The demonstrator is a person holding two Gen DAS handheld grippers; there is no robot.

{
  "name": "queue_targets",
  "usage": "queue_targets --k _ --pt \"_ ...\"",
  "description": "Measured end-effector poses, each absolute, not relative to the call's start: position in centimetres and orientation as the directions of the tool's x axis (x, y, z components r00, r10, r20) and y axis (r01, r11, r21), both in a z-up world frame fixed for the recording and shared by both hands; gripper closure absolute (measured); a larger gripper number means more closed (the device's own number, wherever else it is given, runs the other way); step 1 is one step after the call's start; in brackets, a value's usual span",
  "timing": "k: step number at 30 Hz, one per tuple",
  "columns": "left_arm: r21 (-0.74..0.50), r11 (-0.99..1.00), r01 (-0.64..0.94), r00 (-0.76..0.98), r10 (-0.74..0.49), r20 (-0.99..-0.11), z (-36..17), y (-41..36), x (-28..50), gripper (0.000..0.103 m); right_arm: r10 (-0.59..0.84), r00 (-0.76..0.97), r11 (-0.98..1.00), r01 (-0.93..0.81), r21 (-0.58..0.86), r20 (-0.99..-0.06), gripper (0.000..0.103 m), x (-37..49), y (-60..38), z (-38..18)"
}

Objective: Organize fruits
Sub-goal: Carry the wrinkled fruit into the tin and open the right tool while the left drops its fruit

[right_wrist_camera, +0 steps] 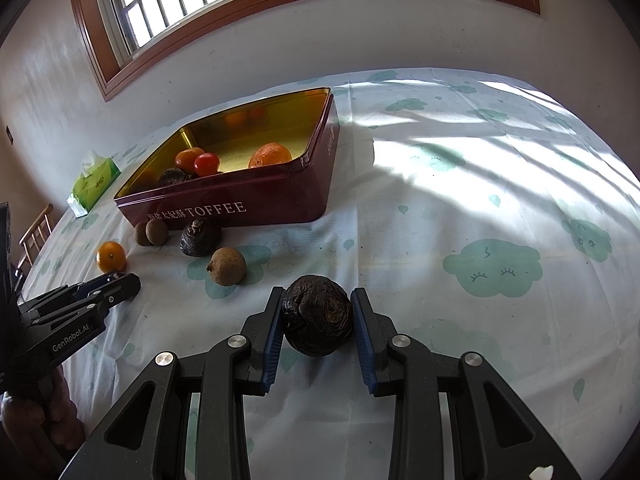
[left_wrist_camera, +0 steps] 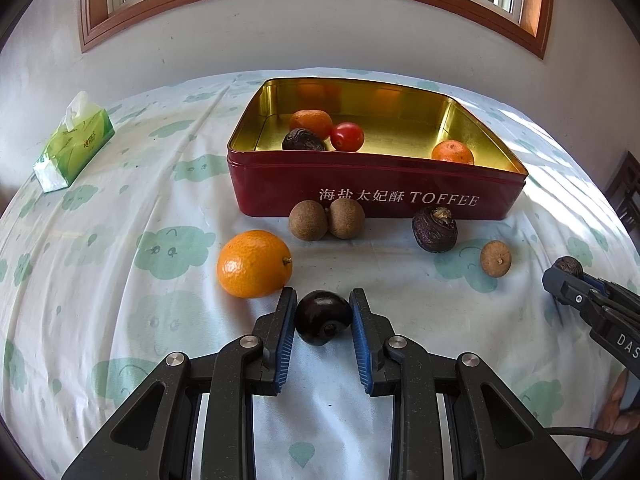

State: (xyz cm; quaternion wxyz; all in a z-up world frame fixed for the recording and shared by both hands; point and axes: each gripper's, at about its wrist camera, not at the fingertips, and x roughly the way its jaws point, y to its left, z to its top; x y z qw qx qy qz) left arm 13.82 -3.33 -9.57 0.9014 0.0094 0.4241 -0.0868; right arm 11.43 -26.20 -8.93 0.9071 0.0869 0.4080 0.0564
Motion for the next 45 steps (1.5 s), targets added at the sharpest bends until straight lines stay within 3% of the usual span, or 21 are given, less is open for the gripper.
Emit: queue_targets --k 25,45 --pt "-0.049 0.984 0.171 0.713 -0.158 -0.683 -4.3 -3.4 14.5 0.075 0.258 0.719 0.965 -0.154 0.214 -0.646 0.073 11.6 -23.0 -3.1" --pt "-0.020 0.988 0.151 0.764 -0.129 -0.632 -1.2 -3.4 21.4 0.075 0.294 0.737 0.956 -0.215 0.201 -0.609 0.073 17.6 -19.9 -1.6"
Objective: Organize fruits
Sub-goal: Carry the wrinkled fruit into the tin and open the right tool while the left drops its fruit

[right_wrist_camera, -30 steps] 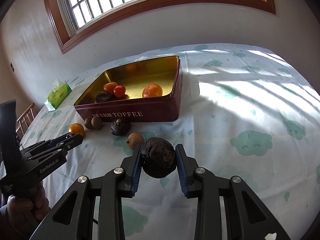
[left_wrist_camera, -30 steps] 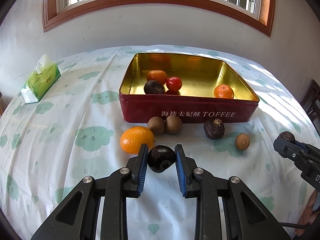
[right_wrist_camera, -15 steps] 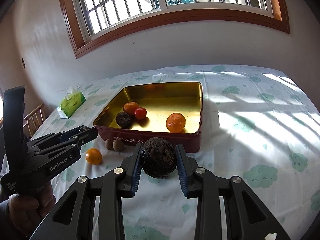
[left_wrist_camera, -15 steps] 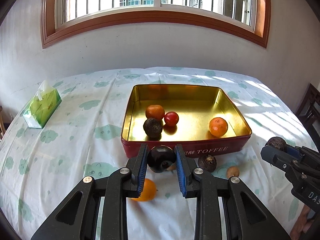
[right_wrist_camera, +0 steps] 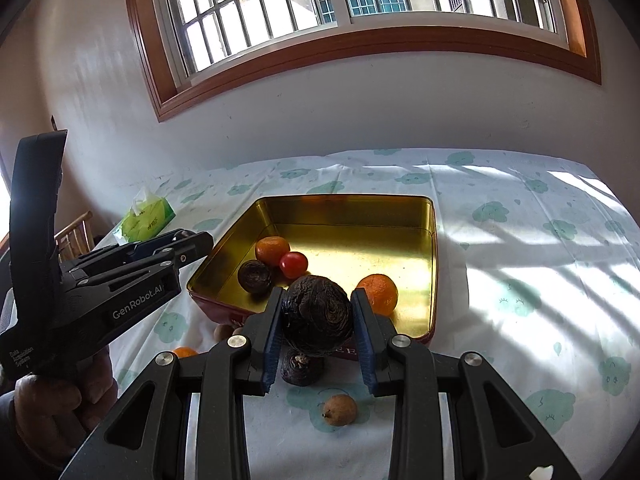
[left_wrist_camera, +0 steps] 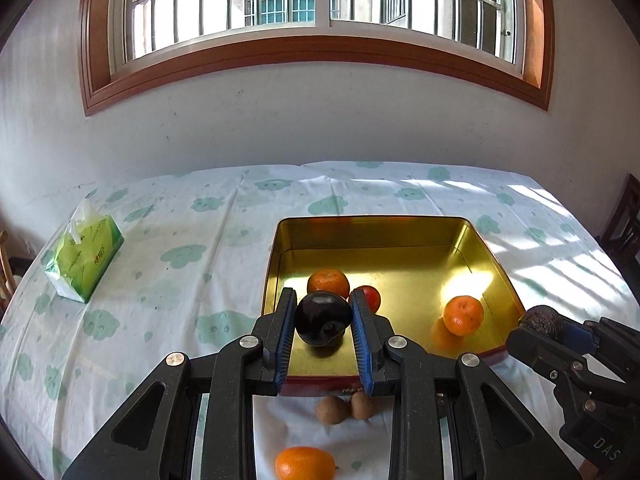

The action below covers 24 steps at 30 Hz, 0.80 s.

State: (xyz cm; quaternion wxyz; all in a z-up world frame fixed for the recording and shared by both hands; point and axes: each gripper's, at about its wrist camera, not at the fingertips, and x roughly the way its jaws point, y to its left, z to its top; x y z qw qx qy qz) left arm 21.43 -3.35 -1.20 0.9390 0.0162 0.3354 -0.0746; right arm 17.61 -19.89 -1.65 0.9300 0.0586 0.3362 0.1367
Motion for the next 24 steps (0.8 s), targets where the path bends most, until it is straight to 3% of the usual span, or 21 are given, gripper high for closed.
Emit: queue_targets --k 24 --pt "-0.001 0.990 0.139 0.739 -0.104 -0.665 -4.1 -3.1 26.6 0.075 0.296 0.706 0.955 -0.225 0.192 -0.644 0.073 22.6 -18.8 -4.2"
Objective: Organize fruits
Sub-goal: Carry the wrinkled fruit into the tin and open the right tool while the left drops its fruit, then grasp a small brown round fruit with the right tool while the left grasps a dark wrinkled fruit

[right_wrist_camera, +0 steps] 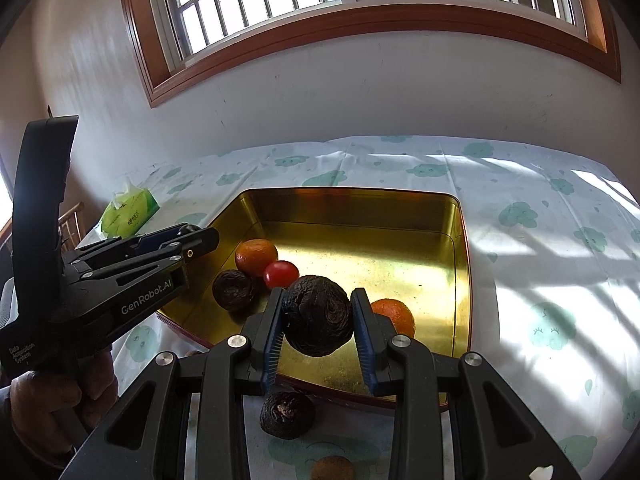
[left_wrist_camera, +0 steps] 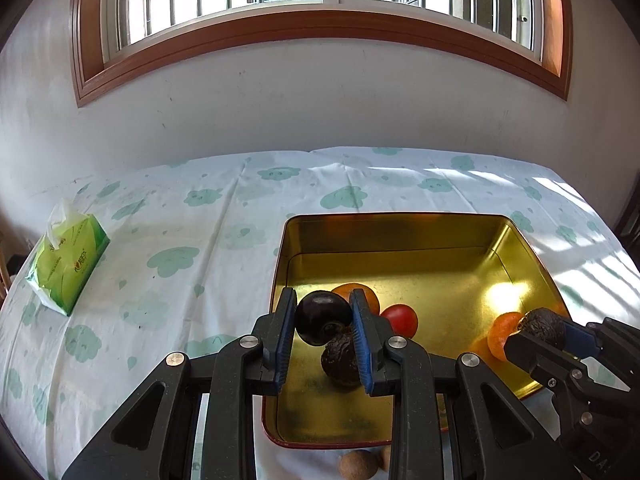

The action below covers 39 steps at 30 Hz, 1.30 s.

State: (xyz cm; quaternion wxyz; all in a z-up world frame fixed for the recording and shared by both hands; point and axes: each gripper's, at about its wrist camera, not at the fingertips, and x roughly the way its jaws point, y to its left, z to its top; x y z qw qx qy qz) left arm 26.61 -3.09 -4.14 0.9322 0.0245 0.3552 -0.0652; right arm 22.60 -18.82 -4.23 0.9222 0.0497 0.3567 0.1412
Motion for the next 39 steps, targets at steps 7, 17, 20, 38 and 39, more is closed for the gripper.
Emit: queue_targets --k 7,17,20,38,39 --pt "-0.003 0.989 0.148 0.738 -0.113 -0.665 -4.4 -3.0 27.1 0.075 0.296 0.701 0.955 -0.225 0.193 -0.649 0.073 23.3 -18.8 -4.6" --pt "-0.019 0.984 0.175 0.745 -0.145 -0.651 -4.7 -3.1 27.2 0.052 0.294 0.706 0.956 -0.225 0.189 -0.645 0.071 23.9 -18.7 -4.8" --pt "-0.017 0.985 0.173 0.766 -0.146 -0.626 -4.4 -3.1 26.9 0.041 0.296 0.707 0.955 -0.226 0.192 -0.643 0.071 23.8 -18.7 -4.8" --pt "-0.040 0.983 0.179 0.837 -0.173 -0.519 -1.0 1.3 19.7 0.035 0.368 0.652 0.930 -0.262 0.259 -0.663 0.070 14.3 -23.1 -5.2" --pt "-0.050 0.984 0.172 0.832 -0.172 -0.527 -1.3 1.9 19.0 0.035 0.368 0.642 0.929 -0.271 0.250 -0.672 0.071 13.9 -22.7 -5.7"
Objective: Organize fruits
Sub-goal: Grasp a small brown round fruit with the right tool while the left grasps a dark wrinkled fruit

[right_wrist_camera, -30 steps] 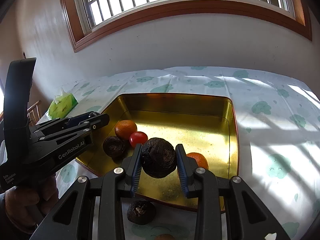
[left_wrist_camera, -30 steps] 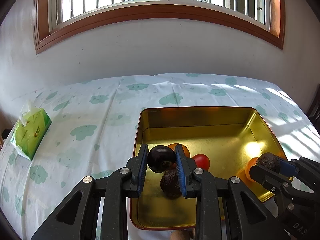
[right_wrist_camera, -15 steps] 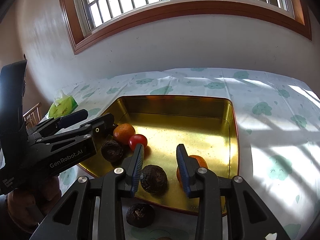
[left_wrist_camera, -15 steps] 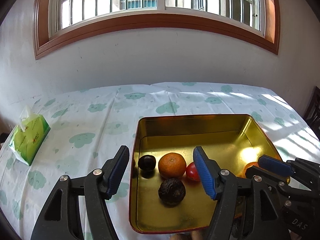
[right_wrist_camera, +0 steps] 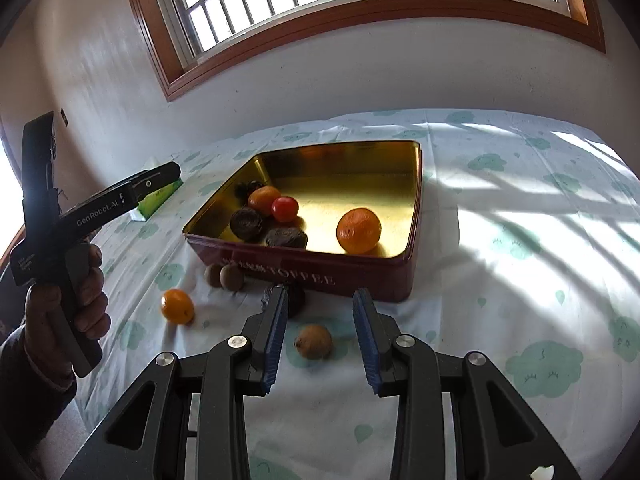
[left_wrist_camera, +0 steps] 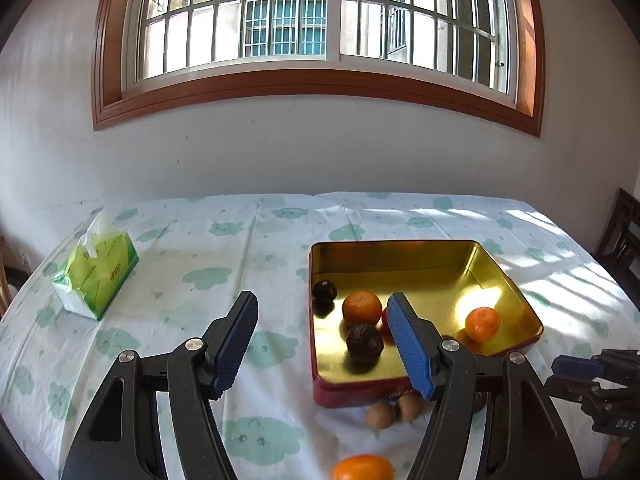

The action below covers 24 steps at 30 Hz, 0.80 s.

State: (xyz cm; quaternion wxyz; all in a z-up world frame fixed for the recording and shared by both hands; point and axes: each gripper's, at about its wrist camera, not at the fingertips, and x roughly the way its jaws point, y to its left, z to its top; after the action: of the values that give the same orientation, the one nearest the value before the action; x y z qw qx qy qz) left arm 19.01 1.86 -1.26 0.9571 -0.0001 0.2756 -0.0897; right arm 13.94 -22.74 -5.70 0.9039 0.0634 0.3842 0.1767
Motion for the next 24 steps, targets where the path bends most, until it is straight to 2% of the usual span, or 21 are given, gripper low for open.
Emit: queue_targets --k 6,11,12,13,21,24 --pt "-0.076 0.985 0.155 0.786 -0.170 -0.594 -3.6 4.5 15.1 0.035 0.361 0.594 0.929 -0.302 0.216 -0.719 0.070 14.2 -20.6 -7.6" --pt "-0.104 0.967 0.232 0.741 -0.245 -0.625 -4.6 4.7 12.6 0.035 0.313 0.563 0.941 -0.295 0.168 -0.765 0.070 15.6 -20.0 -9.0" --pt "-0.104 0.961 0.257 0.734 -0.264 -0.626 -4.5 4.4 12.3 0.035 0.308 0.563 0.942 -0.291 0.165 -0.767 0.076 15.7 -20.2 -9.3" --pt "-0.102 0.953 0.284 0.728 -0.284 -0.625 -4.4 3.9 11.8 0.035 0.293 0.572 0.947 -0.283 0.151 -0.766 0.084 15.6 -20.4 -9.4" --pt "-0.101 0.882 0.459 0.656 -0.414 -0.632 -3.3 -3.5 12.5 0.035 0.225 0.656 0.974 -0.140 0.176 -0.721 0.084 14.0 -26.2 -8.2" --pt "-0.087 0.876 0.474 0.625 -0.404 -0.668 -4.3 -7.0 14.0 0.035 0.174 0.667 0.981 -0.055 0.185 -0.724 0.084 13.7 -29.4 -8.4"
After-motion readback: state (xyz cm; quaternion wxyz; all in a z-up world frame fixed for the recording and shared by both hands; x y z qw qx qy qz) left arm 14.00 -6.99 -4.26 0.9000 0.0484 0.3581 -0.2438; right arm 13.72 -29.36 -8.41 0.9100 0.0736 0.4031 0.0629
